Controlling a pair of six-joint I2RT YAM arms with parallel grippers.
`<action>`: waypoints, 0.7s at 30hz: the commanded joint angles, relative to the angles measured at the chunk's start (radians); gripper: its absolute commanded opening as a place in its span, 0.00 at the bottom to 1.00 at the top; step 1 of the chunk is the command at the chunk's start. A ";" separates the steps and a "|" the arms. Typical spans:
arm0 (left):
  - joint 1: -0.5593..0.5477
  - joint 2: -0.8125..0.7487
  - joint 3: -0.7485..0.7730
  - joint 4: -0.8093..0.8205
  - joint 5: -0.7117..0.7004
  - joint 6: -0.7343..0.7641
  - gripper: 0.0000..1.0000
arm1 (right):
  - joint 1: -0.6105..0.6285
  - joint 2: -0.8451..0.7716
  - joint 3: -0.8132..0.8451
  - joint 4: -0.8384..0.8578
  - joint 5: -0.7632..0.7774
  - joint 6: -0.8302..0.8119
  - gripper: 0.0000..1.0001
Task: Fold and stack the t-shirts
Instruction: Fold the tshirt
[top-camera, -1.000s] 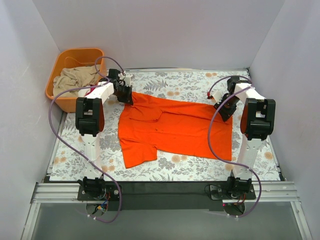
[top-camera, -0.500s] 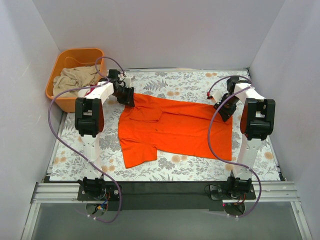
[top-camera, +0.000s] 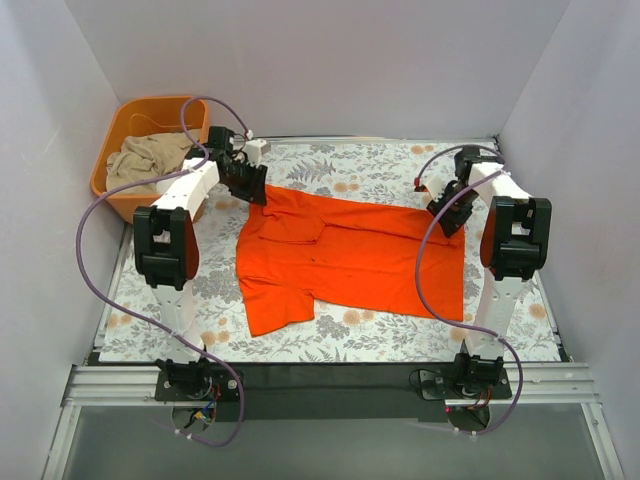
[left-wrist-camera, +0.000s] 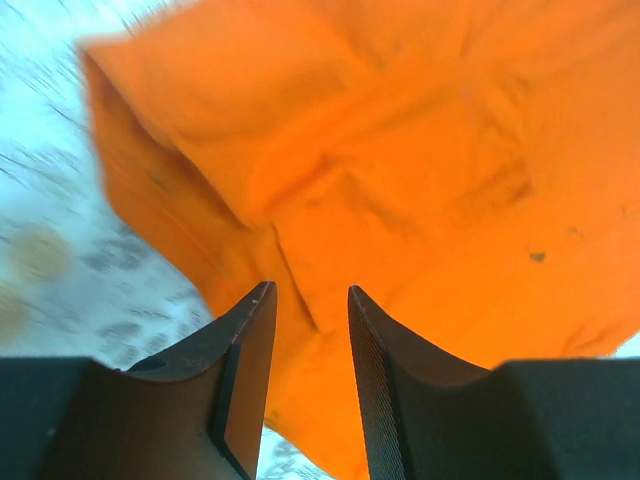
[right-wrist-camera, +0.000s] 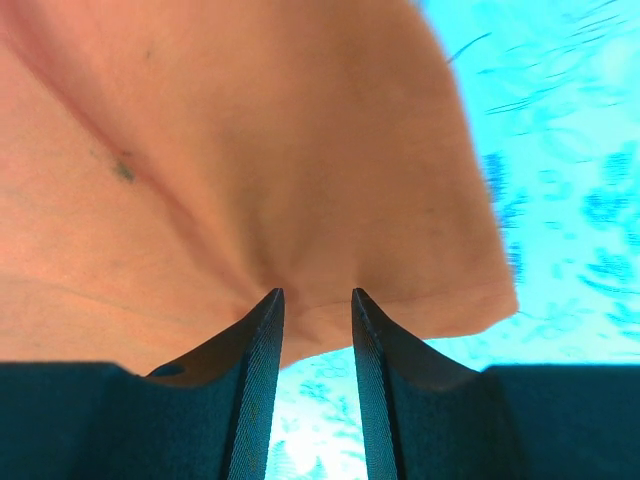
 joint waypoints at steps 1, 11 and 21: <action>-0.024 -0.075 -0.100 -0.029 -0.018 -0.038 0.34 | 0.006 -0.059 0.076 -0.019 -0.041 0.019 0.35; -0.035 -0.043 -0.160 -0.009 -0.092 -0.109 0.34 | 0.020 -0.016 0.135 -0.022 -0.053 0.059 0.34; -0.041 -0.023 -0.178 -0.023 -0.122 -0.113 0.34 | 0.023 0.007 0.147 -0.021 -0.062 0.065 0.34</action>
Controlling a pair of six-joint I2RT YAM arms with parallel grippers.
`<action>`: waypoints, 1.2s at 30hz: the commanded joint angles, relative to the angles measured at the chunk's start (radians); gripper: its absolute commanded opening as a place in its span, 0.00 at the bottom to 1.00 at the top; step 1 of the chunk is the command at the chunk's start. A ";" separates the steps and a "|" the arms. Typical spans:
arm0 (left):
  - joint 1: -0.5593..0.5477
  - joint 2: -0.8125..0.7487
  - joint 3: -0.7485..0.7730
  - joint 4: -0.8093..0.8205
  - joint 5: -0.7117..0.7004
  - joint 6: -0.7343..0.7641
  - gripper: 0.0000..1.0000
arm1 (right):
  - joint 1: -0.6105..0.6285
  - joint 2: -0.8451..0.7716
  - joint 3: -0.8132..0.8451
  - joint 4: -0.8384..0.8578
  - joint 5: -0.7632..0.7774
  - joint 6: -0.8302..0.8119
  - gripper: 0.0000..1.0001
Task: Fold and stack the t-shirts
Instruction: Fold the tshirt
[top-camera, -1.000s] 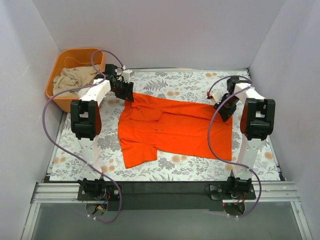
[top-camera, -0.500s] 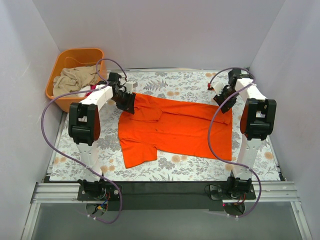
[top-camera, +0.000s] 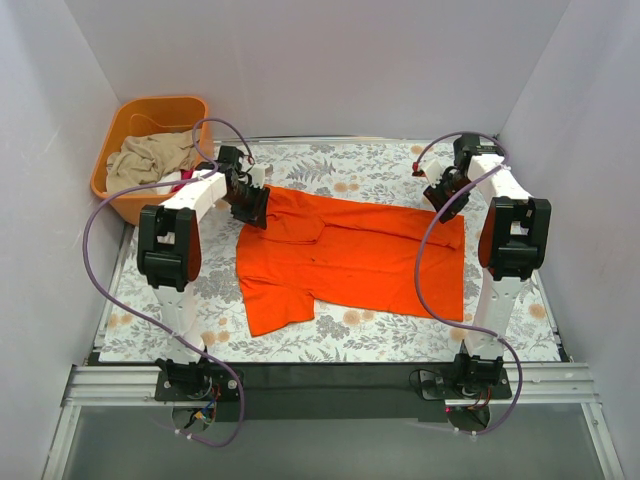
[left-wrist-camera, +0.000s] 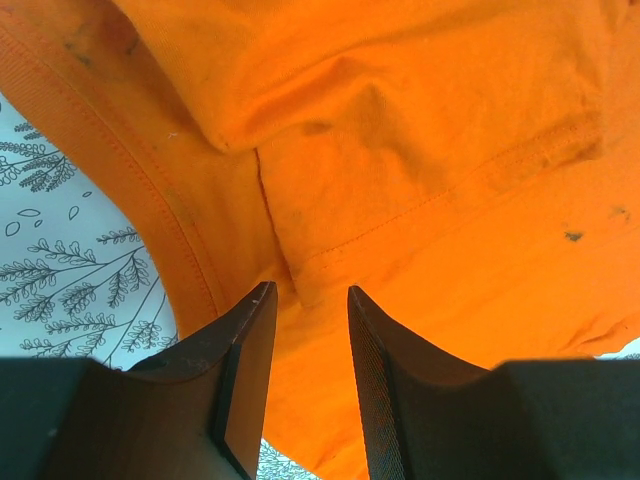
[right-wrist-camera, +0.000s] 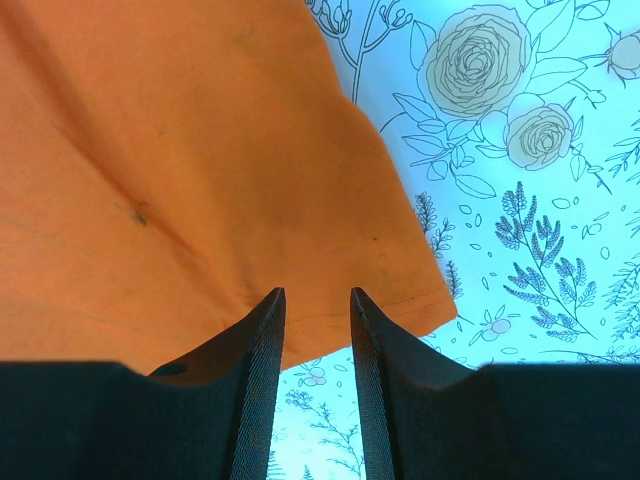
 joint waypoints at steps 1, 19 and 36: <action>-0.006 -0.008 -0.007 -0.013 -0.018 -0.005 0.34 | 0.003 0.006 0.036 -0.019 -0.019 0.012 0.34; -0.018 0.016 -0.043 -0.001 -0.029 -0.033 0.31 | 0.003 0.012 0.019 -0.018 -0.008 0.002 0.34; -0.018 -0.114 -0.020 -0.082 0.034 -0.057 0.00 | 0.003 0.025 0.008 -0.018 0.005 -0.003 0.34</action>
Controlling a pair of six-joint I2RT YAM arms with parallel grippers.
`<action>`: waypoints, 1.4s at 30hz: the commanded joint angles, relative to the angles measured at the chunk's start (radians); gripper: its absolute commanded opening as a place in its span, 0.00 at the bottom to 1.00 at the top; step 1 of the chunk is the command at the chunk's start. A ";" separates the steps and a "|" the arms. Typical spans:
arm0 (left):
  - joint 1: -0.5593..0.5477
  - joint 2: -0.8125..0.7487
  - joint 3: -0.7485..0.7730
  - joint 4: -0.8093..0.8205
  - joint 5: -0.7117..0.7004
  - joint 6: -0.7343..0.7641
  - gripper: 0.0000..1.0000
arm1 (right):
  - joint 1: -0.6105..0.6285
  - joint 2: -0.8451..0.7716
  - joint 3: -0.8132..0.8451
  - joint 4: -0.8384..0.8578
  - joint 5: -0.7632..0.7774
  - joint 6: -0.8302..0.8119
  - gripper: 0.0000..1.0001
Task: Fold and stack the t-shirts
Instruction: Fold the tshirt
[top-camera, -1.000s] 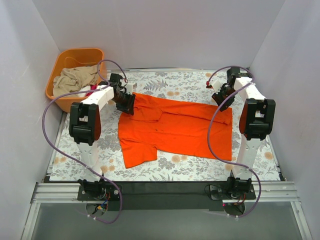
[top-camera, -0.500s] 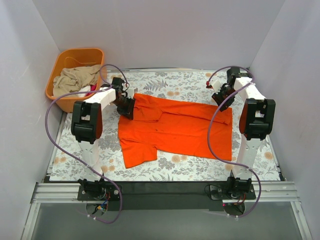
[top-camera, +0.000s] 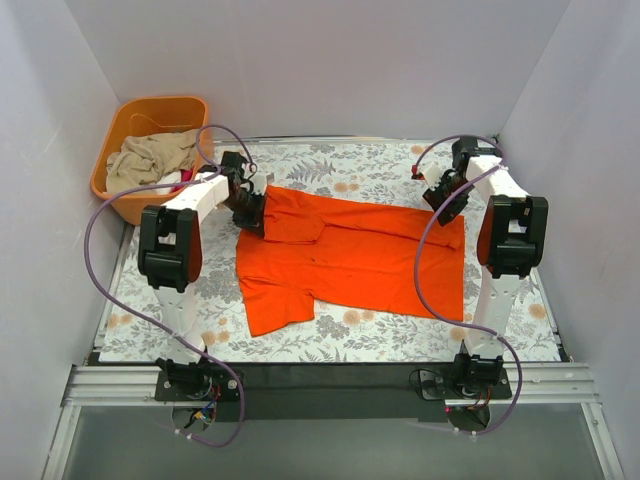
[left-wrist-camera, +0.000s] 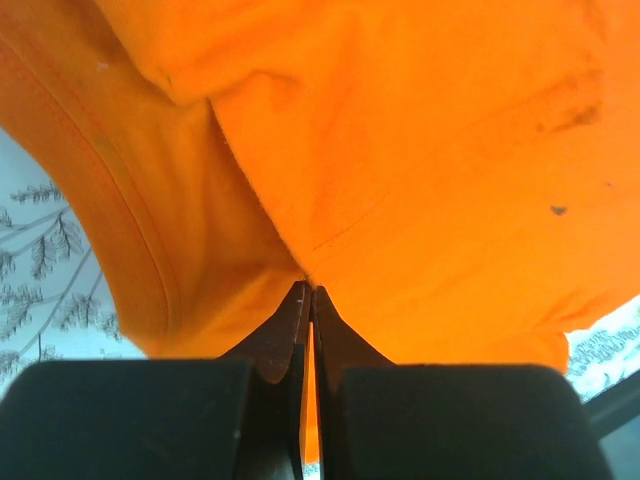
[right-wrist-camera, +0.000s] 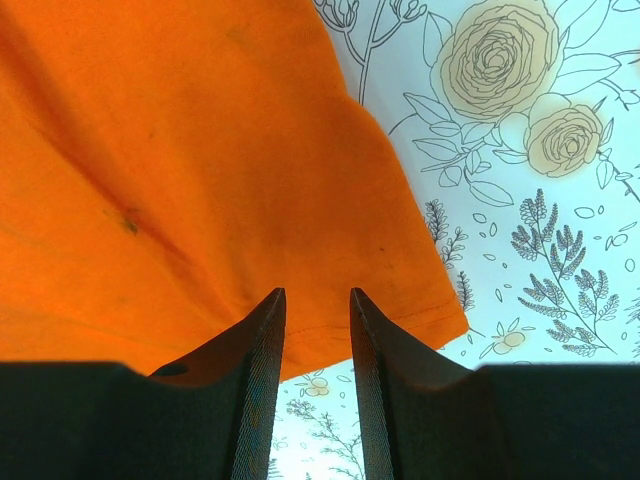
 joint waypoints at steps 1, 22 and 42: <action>-0.005 -0.128 0.009 -0.042 0.027 -0.010 0.00 | 0.002 -0.003 0.007 -0.019 0.000 -0.003 0.34; -0.005 -0.162 -0.104 -0.103 0.074 -0.017 0.00 | 0.002 0.000 -0.011 -0.017 0.030 -0.019 0.33; -0.219 -0.058 0.135 0.058 0.028 0.017 0.34 | 0.002 -0.103 -0.151 -0.039 0.043 -0.075 0.32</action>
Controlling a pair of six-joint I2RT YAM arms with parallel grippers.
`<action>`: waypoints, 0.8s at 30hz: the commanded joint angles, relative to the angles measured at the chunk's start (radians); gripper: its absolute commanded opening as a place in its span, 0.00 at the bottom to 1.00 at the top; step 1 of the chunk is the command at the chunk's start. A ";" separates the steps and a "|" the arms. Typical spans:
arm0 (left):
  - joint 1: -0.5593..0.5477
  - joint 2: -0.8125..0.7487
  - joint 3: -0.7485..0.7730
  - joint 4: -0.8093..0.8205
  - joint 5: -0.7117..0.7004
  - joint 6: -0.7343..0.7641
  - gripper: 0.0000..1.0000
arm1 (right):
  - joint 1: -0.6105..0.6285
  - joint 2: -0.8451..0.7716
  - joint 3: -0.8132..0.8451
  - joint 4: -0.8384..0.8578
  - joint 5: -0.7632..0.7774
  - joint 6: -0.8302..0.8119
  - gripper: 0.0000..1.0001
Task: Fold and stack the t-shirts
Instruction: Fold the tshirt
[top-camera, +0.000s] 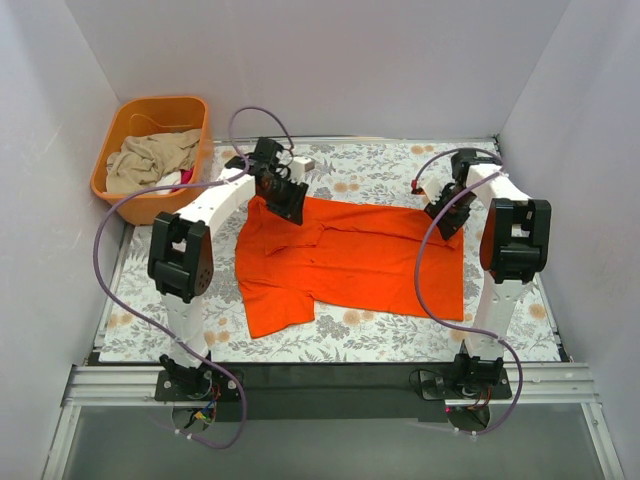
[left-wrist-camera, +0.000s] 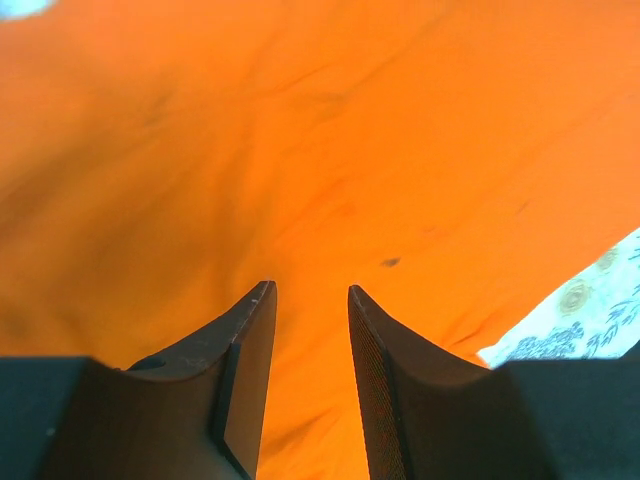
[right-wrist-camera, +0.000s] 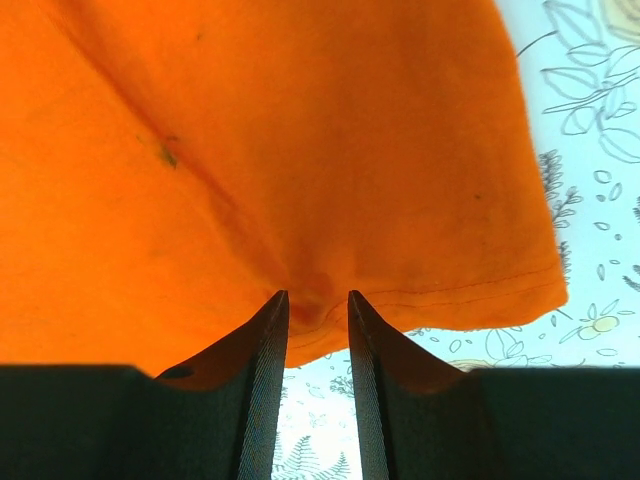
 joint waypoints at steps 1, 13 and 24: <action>-0.061 0.029 0.042 0.036 -0.016 -0.009 0.34 | 0.002 -0.044 -0.027 -0.026 0.017 -0.047 0.33; -0.150 0.146 0.073 0.055 -0.066 -0.034 0.34 | 0.002 -0.015 -0.039 -0.025 0.045 -0.048 0.33; -0.165 0.175 0.044 0.059 -0.068 -0.035 0.30 | 0.001 0.025 -0.027 -0.023 0.051 -0.044 0.33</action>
